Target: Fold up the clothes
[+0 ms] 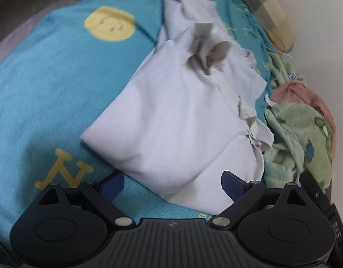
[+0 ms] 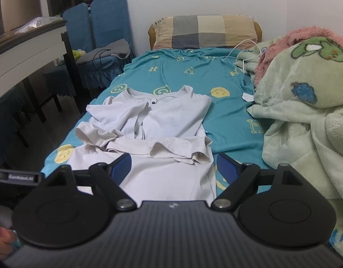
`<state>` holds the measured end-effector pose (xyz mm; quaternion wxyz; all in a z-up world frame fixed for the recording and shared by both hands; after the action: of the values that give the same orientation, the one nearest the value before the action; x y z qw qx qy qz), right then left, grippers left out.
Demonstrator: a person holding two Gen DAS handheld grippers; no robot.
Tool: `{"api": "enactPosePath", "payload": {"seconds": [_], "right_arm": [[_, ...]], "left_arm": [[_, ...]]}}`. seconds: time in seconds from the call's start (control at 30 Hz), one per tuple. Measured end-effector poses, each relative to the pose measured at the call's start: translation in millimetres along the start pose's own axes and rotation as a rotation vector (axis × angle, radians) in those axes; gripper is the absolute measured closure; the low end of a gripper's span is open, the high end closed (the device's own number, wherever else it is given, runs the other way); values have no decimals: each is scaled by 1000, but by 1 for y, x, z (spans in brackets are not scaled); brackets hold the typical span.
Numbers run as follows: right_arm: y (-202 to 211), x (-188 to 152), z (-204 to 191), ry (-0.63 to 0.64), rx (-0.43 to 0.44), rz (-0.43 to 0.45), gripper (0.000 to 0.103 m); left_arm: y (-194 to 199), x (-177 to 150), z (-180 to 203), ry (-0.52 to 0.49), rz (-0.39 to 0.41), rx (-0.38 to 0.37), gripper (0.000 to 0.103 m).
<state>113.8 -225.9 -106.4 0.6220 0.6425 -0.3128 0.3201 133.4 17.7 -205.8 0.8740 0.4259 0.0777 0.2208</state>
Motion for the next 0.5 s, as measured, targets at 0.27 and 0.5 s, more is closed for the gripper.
{"api": "enactPosePath", "payload": {"seconds": [0.27, 0.5], "right_arm": [[-1, -3, 1, -49, 28, -22, 18], [-4, -14, 5, -255, 150, -89, 18]], "left_arm": [[-4, 8, 0, 44, 56, -49, 23], [-3, 12, -9, 124, 89, -48, 56]]}}
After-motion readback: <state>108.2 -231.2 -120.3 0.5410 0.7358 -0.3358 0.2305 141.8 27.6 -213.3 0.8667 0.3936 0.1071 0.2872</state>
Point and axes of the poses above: each gripper's, at about its wrist camera, not at the fingertips, and y roughly against the way its jaws point, z to its right, x to its top, the point moved 7 cm from there along -y, roughly the way its jaws point, and after that the axes turned 6 degrees about y, right-handed, at the moved point
